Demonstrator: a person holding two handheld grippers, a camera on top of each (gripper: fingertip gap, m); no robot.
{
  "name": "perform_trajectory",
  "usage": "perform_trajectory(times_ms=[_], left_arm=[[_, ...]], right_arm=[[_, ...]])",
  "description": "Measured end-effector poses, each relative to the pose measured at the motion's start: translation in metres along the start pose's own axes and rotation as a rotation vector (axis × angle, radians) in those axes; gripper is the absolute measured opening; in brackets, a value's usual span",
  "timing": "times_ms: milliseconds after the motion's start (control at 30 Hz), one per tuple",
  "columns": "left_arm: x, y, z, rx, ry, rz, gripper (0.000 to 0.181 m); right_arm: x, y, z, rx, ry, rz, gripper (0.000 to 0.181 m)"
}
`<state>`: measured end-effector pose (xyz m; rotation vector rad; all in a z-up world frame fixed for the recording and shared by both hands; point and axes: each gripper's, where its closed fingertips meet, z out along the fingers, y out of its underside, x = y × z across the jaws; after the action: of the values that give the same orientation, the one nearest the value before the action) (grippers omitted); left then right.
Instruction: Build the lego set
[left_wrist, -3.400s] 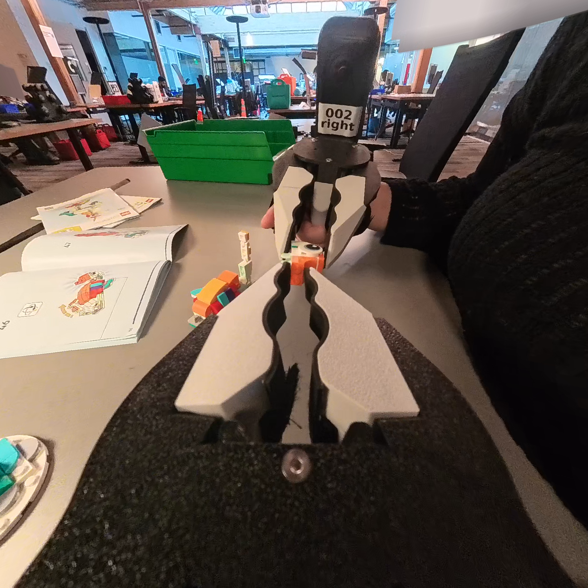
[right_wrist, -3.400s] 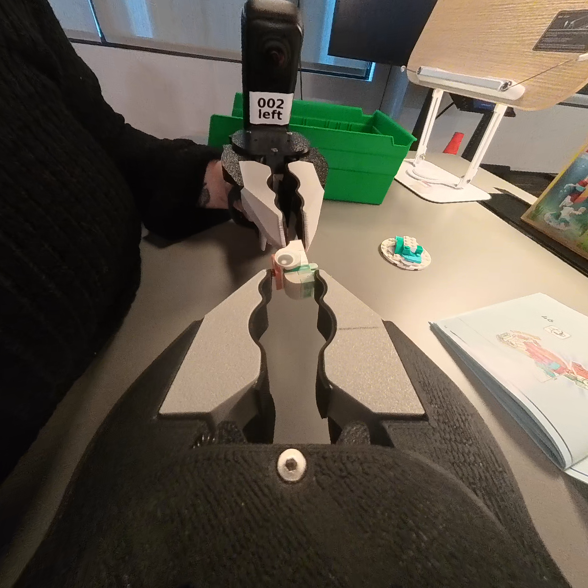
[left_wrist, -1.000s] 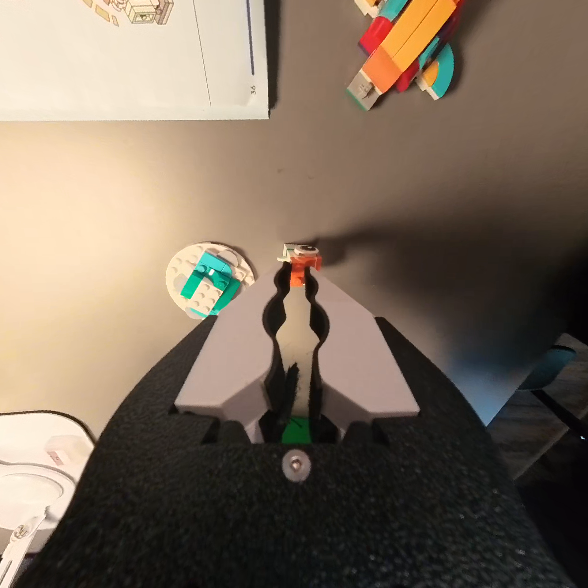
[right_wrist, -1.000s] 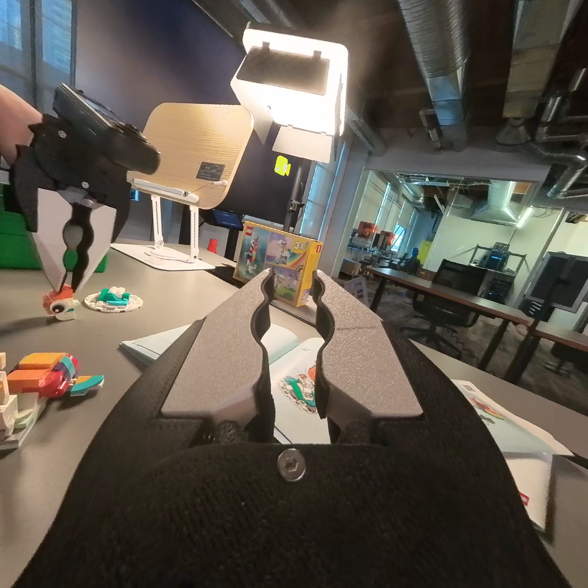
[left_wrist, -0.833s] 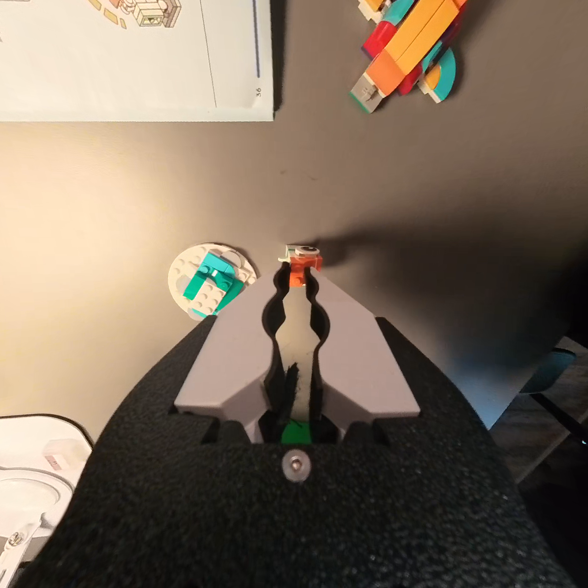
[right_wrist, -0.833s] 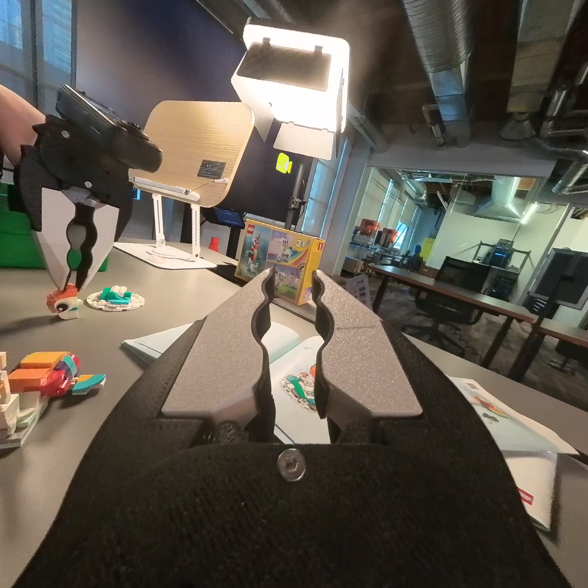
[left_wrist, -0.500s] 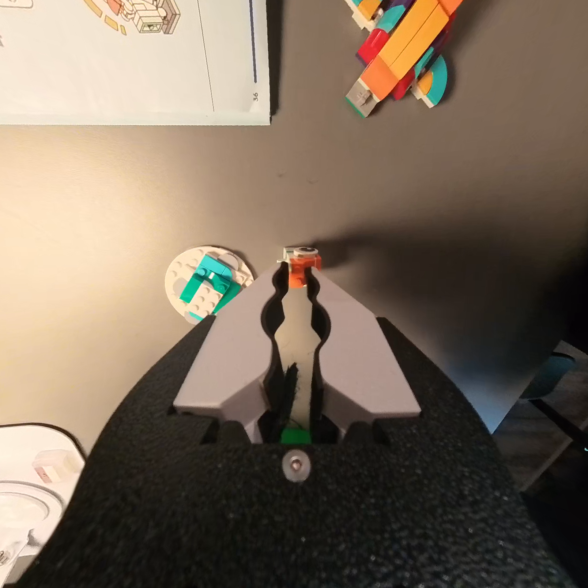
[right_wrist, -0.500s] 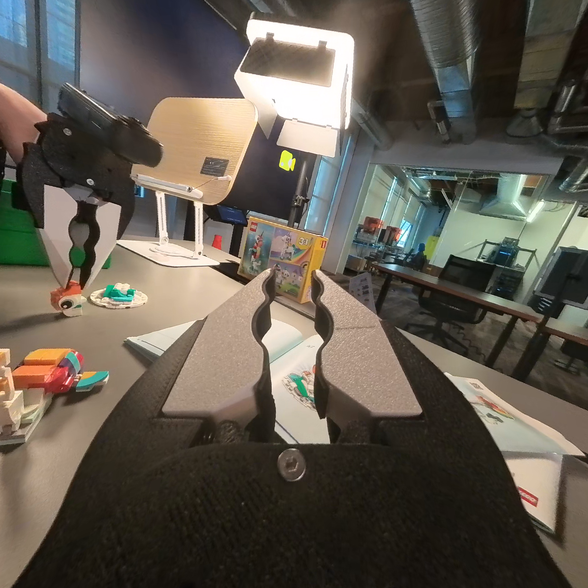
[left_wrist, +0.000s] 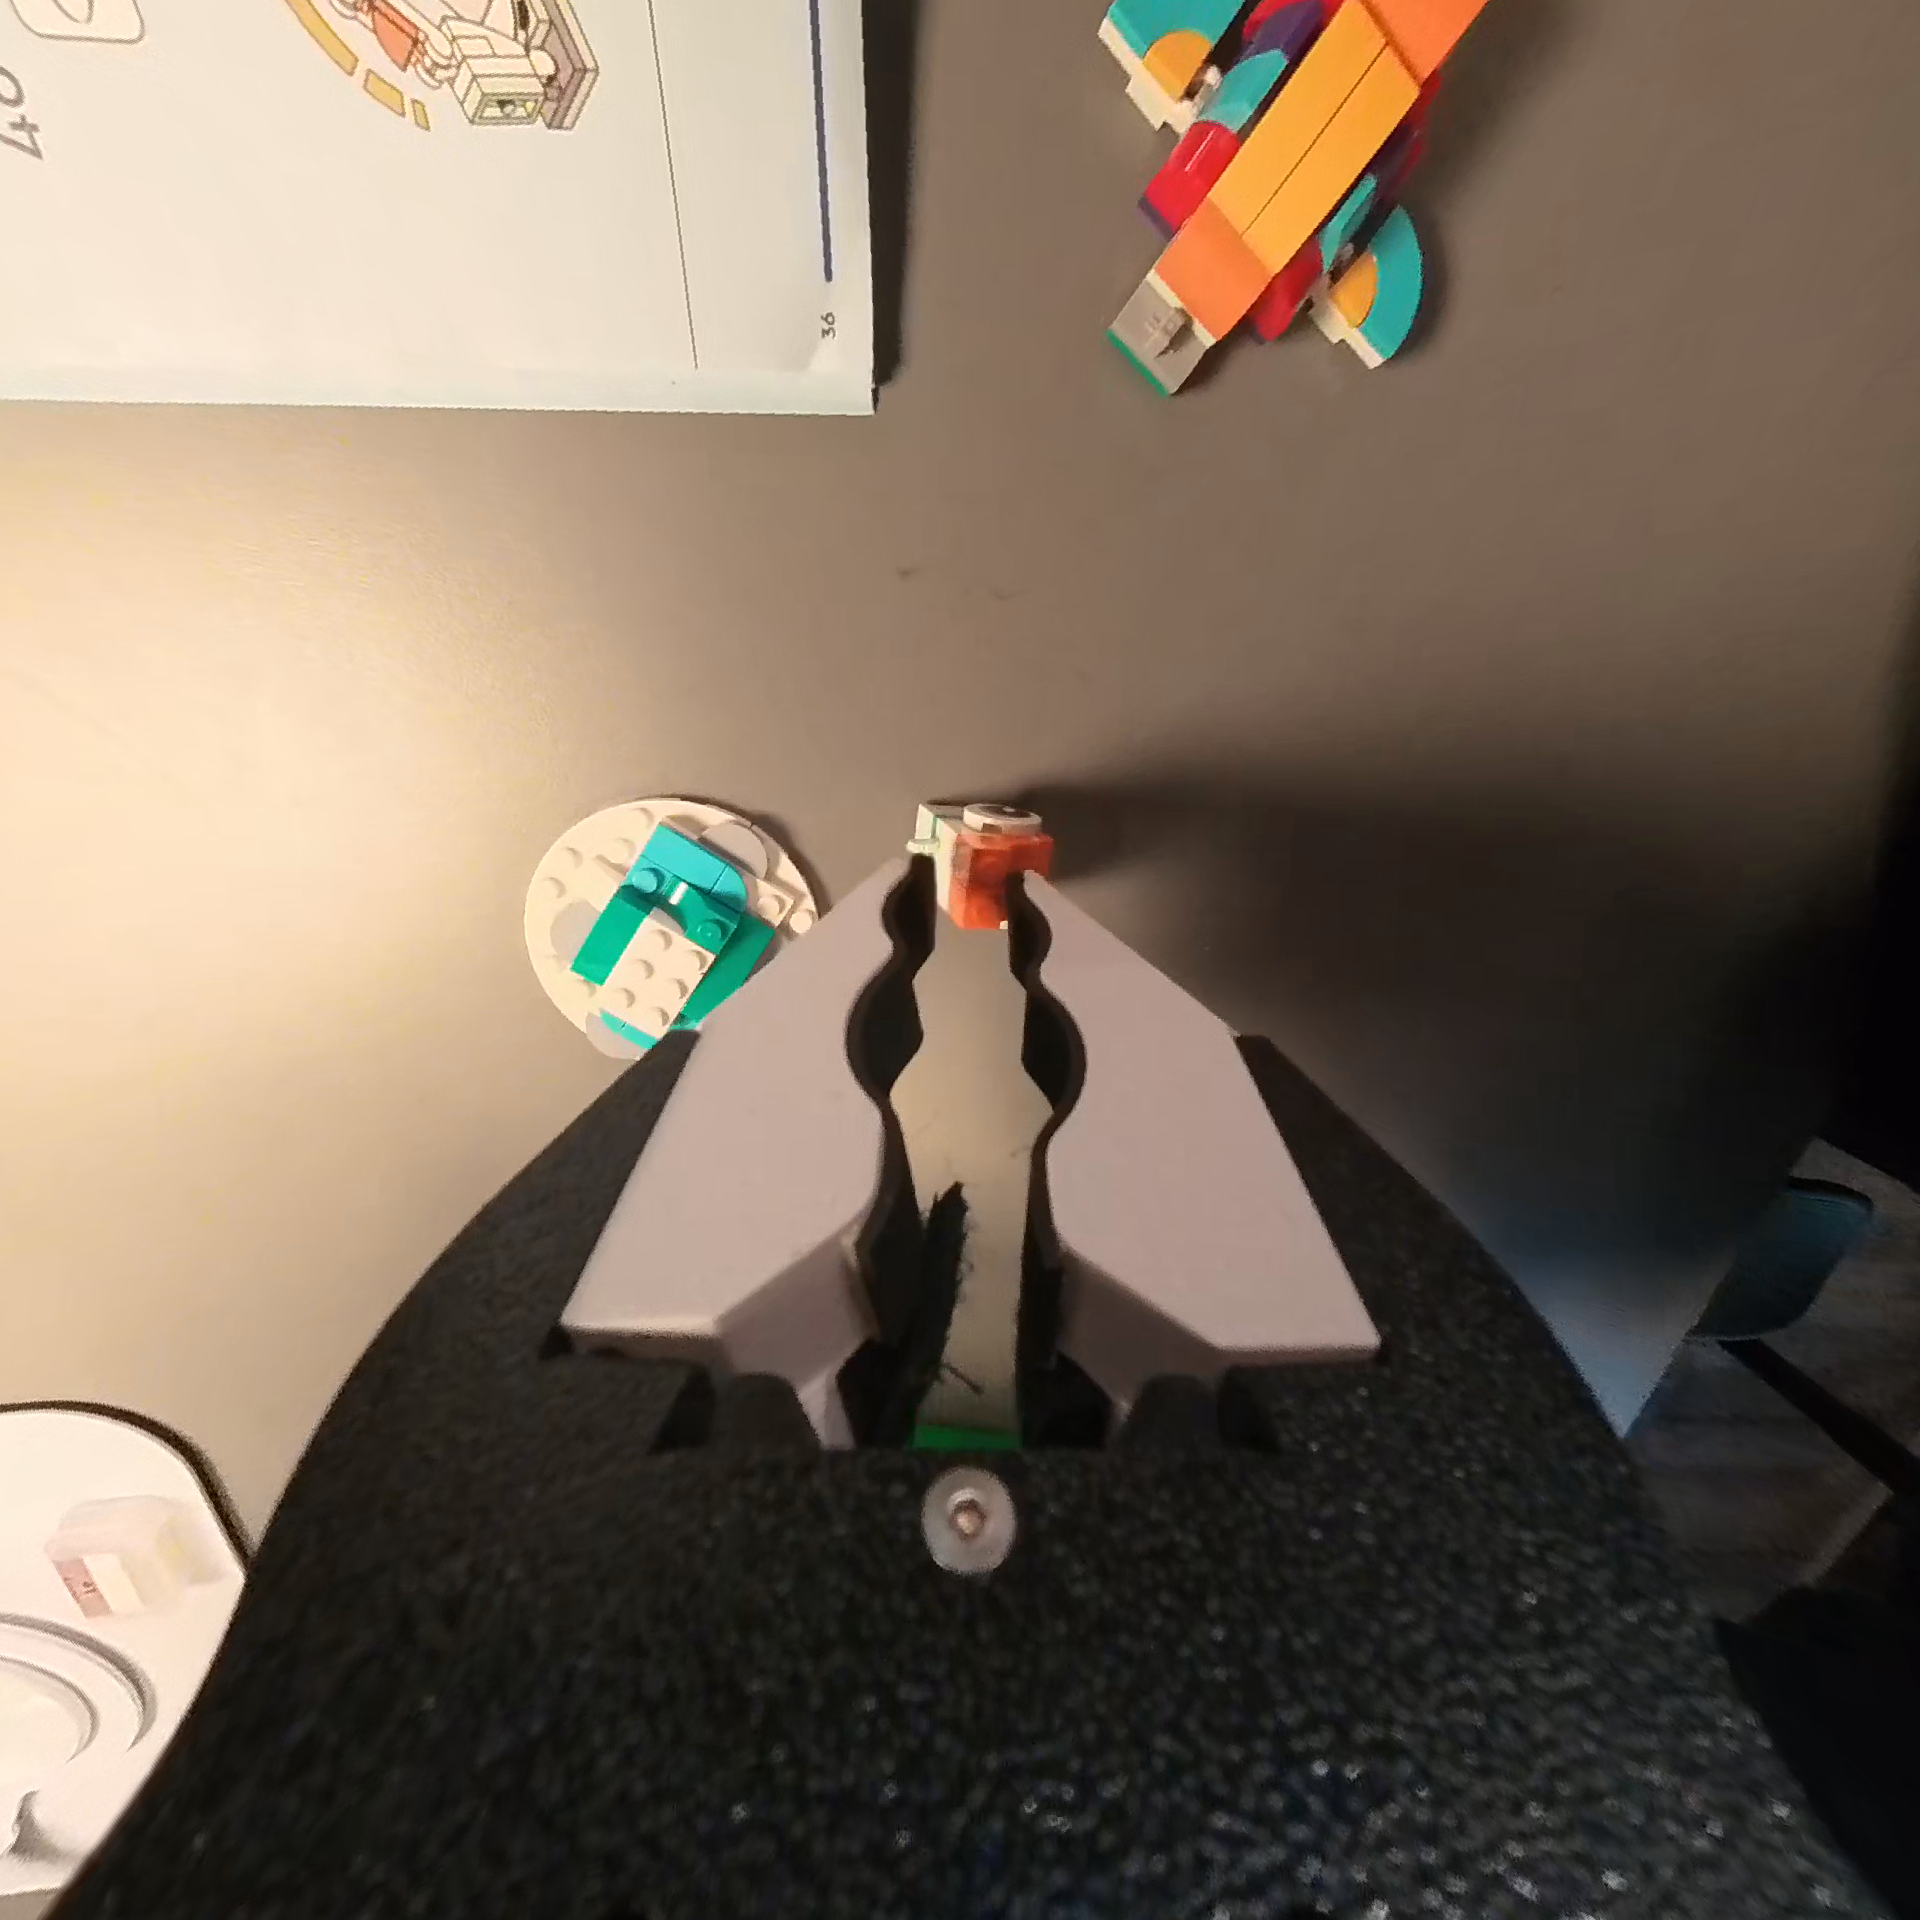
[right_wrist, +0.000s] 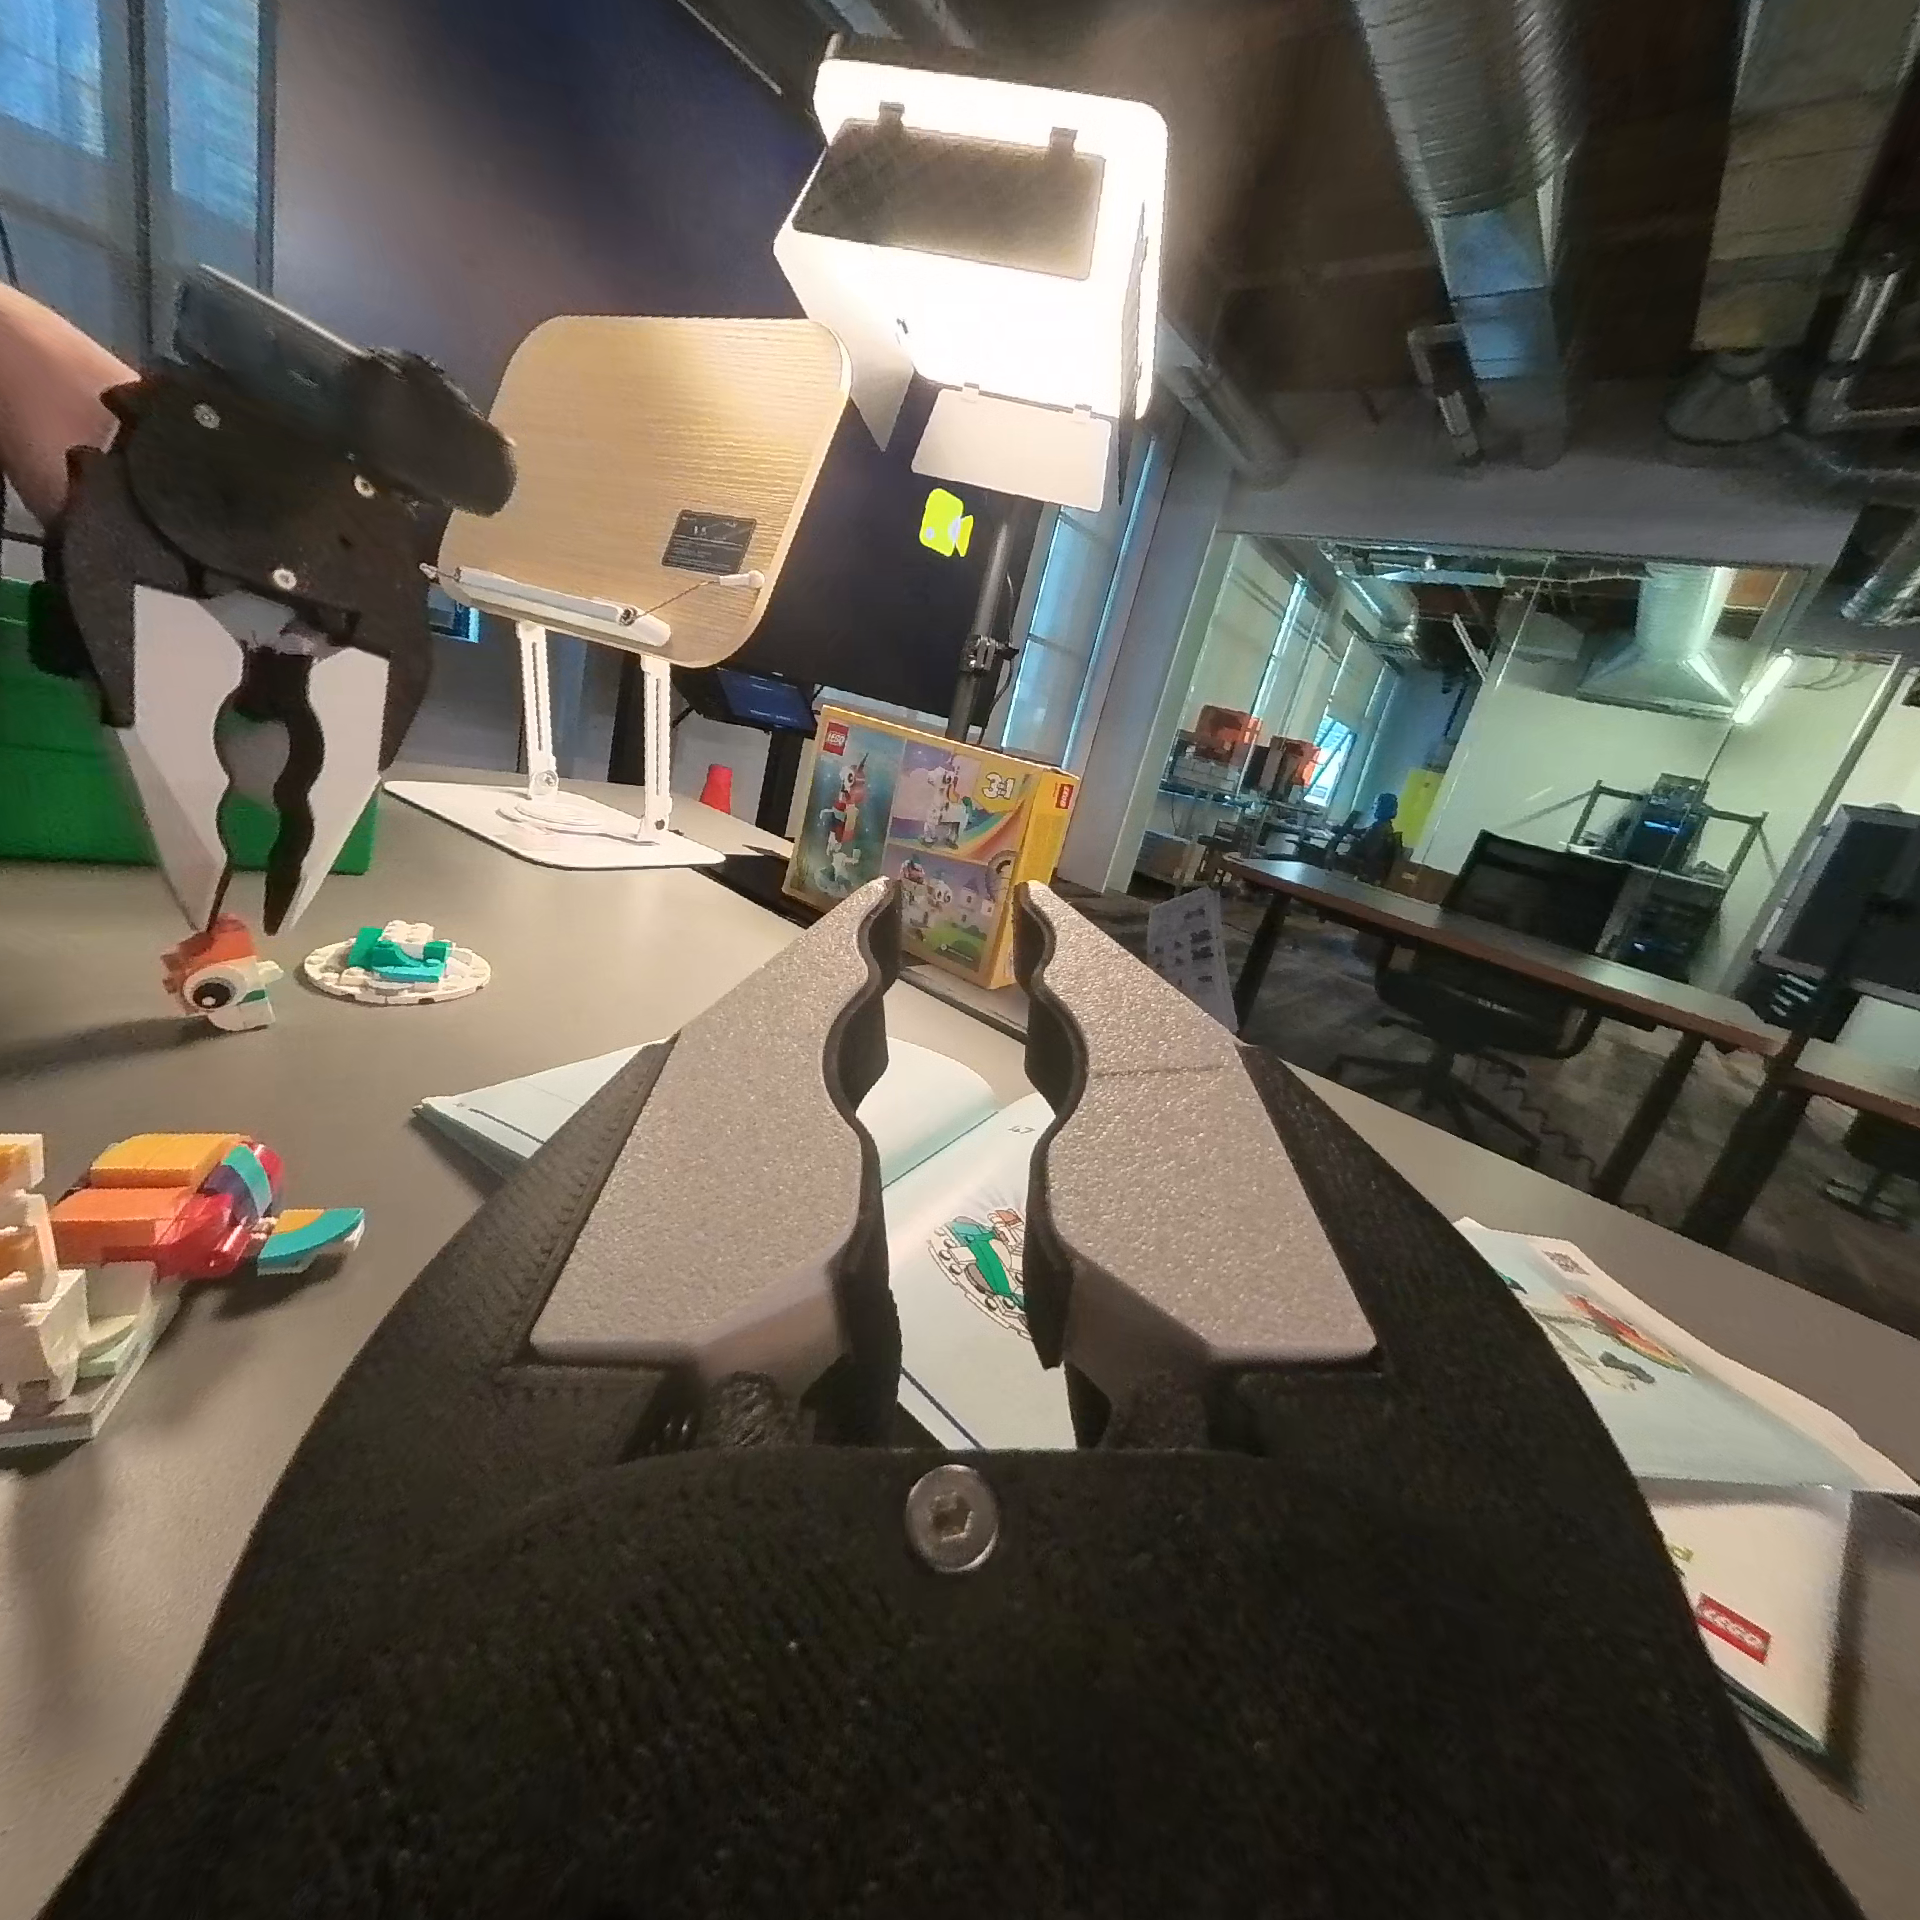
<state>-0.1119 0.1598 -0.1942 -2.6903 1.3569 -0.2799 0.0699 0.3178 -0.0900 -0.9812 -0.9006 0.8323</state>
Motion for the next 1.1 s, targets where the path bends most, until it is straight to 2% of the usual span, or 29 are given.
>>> perform_trajectory(times_ms=[33, 200, 267, 333, 467, 600, 733, 1100], left_arm=[[0.000, 0.000, 0.001, 0.000, 0.001, 0.005, 0.010], [0.002, 0.000, 0.001, 0.017, 0.026, 0.000, 0.007], [0.006, -0.002, 0.000, 0.063, 0.058, -0.003, 0.006], [0.010, -0.012, -0.006, 0.180, 0.071, 0.042, 0.006], [0.035, -0.042, -0.036, 0.516, 0.133, 0.179, 0.006], [0.052, -0.052, -0.057, 0.675, 0.159, 0.219, 0.006], [0.062, -0.056, -0.068, 0.746, 0.197, 0.221, 0.006], [0.060, -0.058, -0.065, 0.782, 0.206, 0.182, 0.006]], right_arm=[[0.000, 0.000, 0.000, 0.000, -0.001, 0.000, 0.019], [0.000, 0.000, 0.000, 0.000, -0.002, -0.001, 0.019], [0.000, 0.000, 0.000, 0.000, -0.002, -0.001, 0.019], [0.000, 0.000, 0.000, 0.000, -0.001, 0.000, 0.019], [0.000, 0.001, 0.001, 0.000, -0.001, 0.000, 0.018], [0.000, 0.001, 0.001, 0.000, -0.002, -0.001, 0.018], [0.000, 0.001, 0.001, 0.000, -0.003, -0.002, 0.018], [0.000, 0.000, 0.000, 0.000, -0.004, -0.003, 0.018]])
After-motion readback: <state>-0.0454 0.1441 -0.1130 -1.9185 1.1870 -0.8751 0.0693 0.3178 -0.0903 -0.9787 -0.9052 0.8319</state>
